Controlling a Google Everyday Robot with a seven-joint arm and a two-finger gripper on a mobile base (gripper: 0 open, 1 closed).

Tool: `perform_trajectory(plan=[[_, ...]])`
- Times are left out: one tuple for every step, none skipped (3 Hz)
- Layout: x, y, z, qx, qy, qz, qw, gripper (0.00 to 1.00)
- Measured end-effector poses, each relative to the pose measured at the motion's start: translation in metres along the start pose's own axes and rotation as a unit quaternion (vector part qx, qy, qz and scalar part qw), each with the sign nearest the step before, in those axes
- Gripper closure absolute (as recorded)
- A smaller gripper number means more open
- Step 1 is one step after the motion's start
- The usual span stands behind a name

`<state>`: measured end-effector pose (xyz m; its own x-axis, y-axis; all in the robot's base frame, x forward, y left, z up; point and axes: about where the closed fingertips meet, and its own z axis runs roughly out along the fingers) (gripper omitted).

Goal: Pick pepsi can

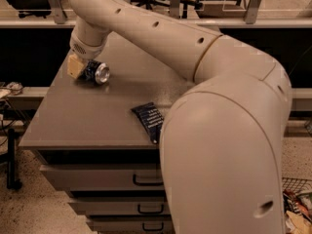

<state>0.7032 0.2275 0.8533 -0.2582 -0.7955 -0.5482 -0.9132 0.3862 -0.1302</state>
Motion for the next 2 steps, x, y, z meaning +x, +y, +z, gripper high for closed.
perform_trajectory(plan=[[-0.001,0.001,-0.013,0.009,-0.013,-0.009,0.9998,0.86],[-0.003,0.002,-0.041,0.018,-0.047,-0.017,0.9986,1.00]])
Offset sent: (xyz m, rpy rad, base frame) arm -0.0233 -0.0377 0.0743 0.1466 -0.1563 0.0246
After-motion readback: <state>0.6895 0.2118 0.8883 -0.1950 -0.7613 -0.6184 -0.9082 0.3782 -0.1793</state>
